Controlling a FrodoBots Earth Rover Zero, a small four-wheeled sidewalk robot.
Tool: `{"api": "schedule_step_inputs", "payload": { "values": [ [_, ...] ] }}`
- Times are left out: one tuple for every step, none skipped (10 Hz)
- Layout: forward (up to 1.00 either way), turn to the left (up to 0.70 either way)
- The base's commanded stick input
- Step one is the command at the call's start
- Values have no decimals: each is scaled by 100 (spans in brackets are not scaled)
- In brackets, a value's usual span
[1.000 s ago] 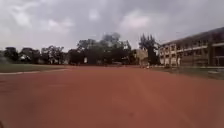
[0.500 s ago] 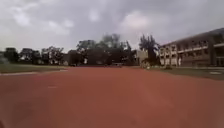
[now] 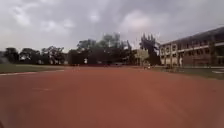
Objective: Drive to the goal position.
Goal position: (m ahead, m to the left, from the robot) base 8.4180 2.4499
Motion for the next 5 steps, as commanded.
{"api": "schedule_step_inputs", "payload": {
  "values": [
    [45,0],
    [45,0],
    [45,0],
    [45,0],
    [45,0]
  ]
}}
